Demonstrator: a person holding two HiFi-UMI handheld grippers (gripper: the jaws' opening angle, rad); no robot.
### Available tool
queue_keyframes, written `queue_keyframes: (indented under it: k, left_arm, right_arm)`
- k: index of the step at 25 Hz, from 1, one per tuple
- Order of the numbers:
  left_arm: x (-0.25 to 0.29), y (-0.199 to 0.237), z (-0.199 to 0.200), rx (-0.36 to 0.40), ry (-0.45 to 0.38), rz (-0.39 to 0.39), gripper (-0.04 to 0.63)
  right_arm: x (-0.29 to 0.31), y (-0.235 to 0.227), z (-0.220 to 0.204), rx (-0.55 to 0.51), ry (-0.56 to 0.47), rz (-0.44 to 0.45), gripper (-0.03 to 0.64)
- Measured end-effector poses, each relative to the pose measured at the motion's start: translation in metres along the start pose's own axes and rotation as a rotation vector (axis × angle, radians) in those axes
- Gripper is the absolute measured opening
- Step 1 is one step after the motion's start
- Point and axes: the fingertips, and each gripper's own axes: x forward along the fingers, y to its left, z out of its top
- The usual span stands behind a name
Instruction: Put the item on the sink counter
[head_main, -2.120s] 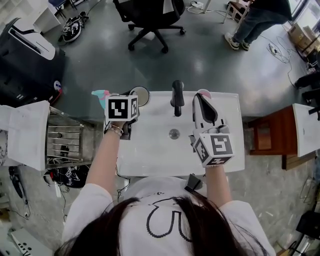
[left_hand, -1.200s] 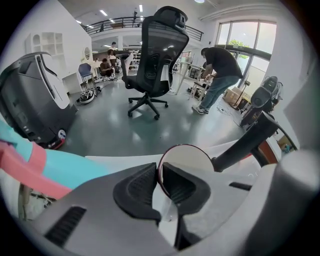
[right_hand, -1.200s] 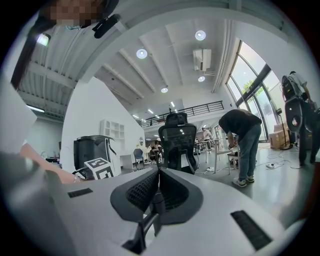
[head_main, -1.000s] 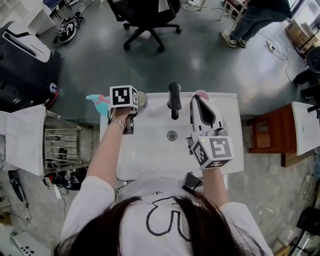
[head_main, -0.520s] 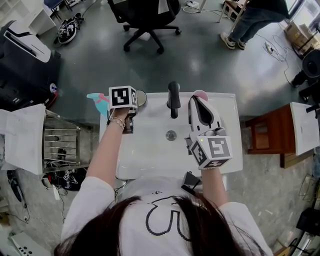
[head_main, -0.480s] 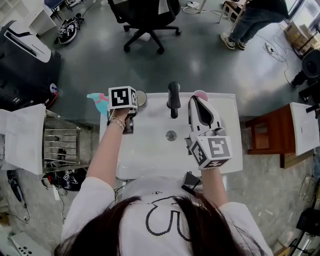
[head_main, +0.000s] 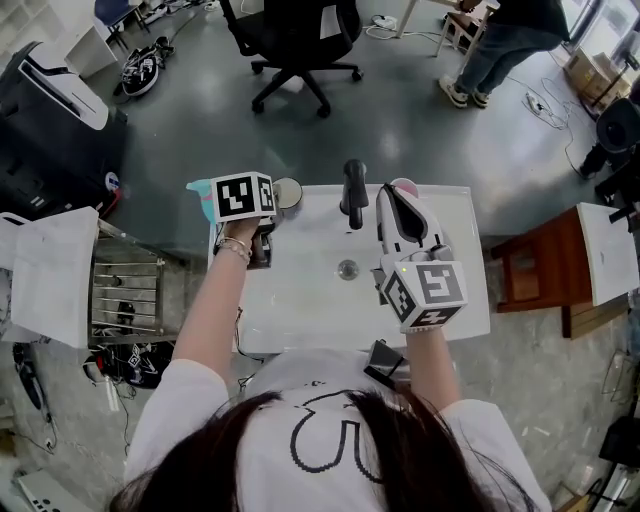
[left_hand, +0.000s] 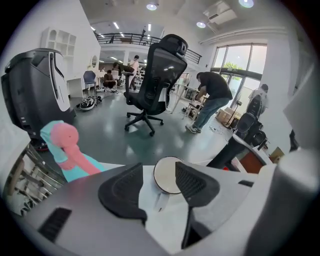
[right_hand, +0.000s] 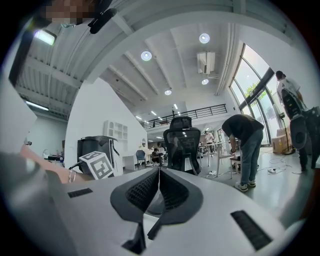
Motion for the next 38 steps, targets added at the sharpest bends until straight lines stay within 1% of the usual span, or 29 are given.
queue_keyframes:
  k: [4, 11, 15, 18, 22, 25, 28, 34, 36, 38]
  left_arm:
    - [-0.025, -0.006, 0.006, 0.018, -0.048, -0.044, 0.209]
    - [-0.068, -0.003, 0.009, 0.065, -0.123, -0.095, 0.204]
    - [-0.095, -0.006, 0.018, 0.094, -0.201, -0.128, 0.179]
    - [-0.110, -0.006, 0.021, 0.118, -0.269, -0.162, 0.173]
    - [-0.135, 0.002, 0.019, 0.185, -0.318, -0.139, 0.173]
    - [-0.156, -0.001, 0.031, 0.275, -0.420, -0.135, 0.173]
    - [-0.180, -0.011, 0.043, 0.359, -0.536, -0.150, 0.172]
    - [-0.222, -0.017, 0.055, 0.401, -0.715, -0.202, 0.170]
    - [-0.236, -0.016, 0.058, 0.425, -0.779, -0.200, 0.167]
    - [-0.249, -0.015, 0.060, 0.450, -0.837, -0.183, 0.137]
  right_arm:
    - [-0.007, 0.016, 0.010, -0.020, -0.013, -0.006, 0.029]
    - [-0.024, 0.045, 0.033, -0.074, -0.030, -0.030, 0.029]
    - [-0.033, 0.051, 0.046, -0.099, -0.039, -0.060, 0.029]
    - [-0.040, 0.057, 0.053, -0.119, -0.047, -0.076, 0.029]
    - [-0.044, 0.068, 0.058, -0.140, -0.051, -0.083, 0.029]
    - [-0.045, 0.073, 0.065, -0.164, -0.056, -0.082, 0.029]
    - [-0.046, 0.075, 0.071, -0.189, -0.063, -0.087, 0.029]
    - [-0.048, 0.076, 0.081, -0.234, -0.085, -0.099, 0.030]
    - [-0.048, 0.076, 0.084, -0.251, -0.092, -0.101, 0.029]
    - [-0.048, 0.076, 0.086, -0.265, -0.099, -0.098, 0.029]
